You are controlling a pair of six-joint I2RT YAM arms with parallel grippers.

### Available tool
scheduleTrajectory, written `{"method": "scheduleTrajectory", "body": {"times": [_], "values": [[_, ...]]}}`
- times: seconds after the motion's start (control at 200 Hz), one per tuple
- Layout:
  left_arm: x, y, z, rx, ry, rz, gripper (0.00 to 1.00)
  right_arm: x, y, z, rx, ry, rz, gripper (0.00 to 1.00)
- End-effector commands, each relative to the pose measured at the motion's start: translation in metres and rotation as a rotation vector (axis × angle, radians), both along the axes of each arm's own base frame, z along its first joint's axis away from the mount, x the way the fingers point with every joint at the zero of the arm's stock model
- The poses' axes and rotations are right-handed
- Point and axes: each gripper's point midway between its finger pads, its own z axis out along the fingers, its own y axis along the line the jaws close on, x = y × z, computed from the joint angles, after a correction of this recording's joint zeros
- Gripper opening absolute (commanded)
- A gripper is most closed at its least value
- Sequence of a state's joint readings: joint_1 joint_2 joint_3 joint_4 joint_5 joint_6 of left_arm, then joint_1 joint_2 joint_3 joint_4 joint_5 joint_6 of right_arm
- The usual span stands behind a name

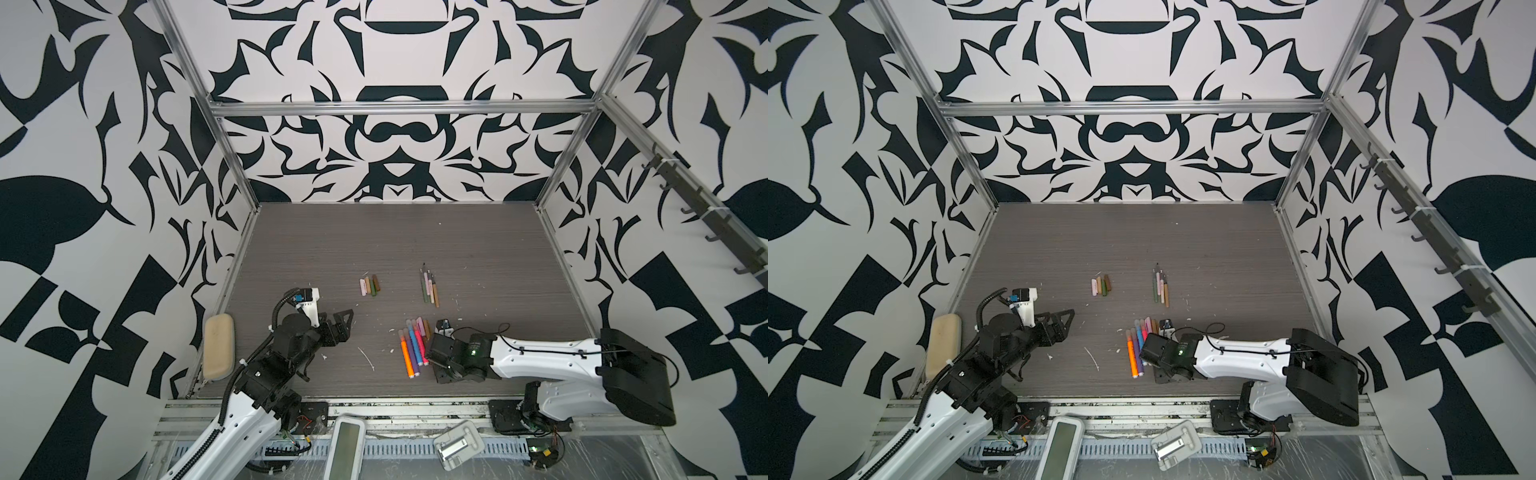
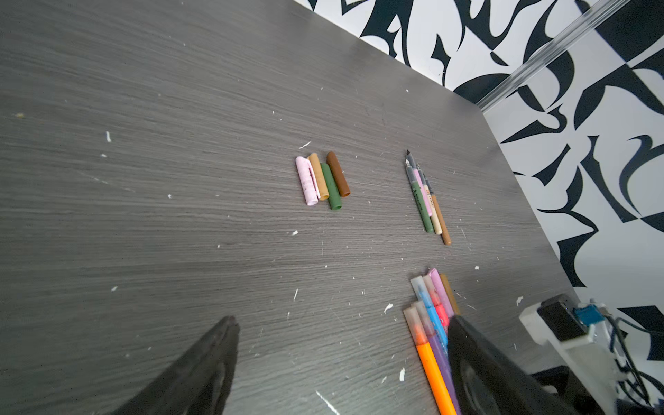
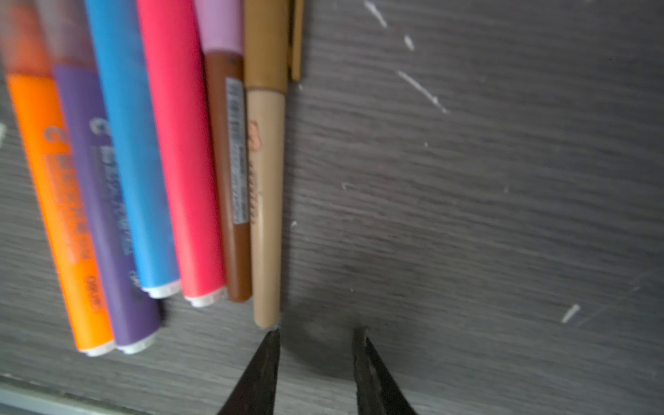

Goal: Open the pen caps
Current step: 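Move the right gripper over to the capped marker bundle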

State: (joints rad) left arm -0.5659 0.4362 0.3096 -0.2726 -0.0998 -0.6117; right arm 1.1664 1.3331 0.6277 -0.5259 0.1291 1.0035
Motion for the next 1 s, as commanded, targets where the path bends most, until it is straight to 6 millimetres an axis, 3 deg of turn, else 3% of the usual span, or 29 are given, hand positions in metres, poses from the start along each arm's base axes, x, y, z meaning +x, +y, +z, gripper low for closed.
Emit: {"method": "scheduleTrajectory", "body": {"times": [0.0, 0.335, 0.655, 0.725, 0.995], "values": [[0.000, -0.004, 0.002, -0.004, -0.002, -0.018, 0.91, 0.014, 0.014, 0.018, 0.052, -0.064, -0.036, 0.35], [-0.001, -0.004, 0.002, -0.008, -0.007, -0.023, 0.90, 0.019, 0.020, 0.020, 0.030, -0.068, -0.018, 0.31], [-0.001, -0.004, 0.001, -0.006, -0.002, -0.022, 0.89, 0.037, 0.001, 0.008, -0.028, -0.069, -0.093, 0.28], [-0.001, -0.004, 0.001, -0.006, -0.001, -0.022, 0.89, 0.033, 0.003, 0.006, -0.014, -0.033, -0.090, 0.28], [-0.001, -0.004, 0.001, -0.007, -0.002, -0.023, 0.89, 0.042, -0.006, 0.013, -0.049, -0.081, -0.131, 0.29]]}}
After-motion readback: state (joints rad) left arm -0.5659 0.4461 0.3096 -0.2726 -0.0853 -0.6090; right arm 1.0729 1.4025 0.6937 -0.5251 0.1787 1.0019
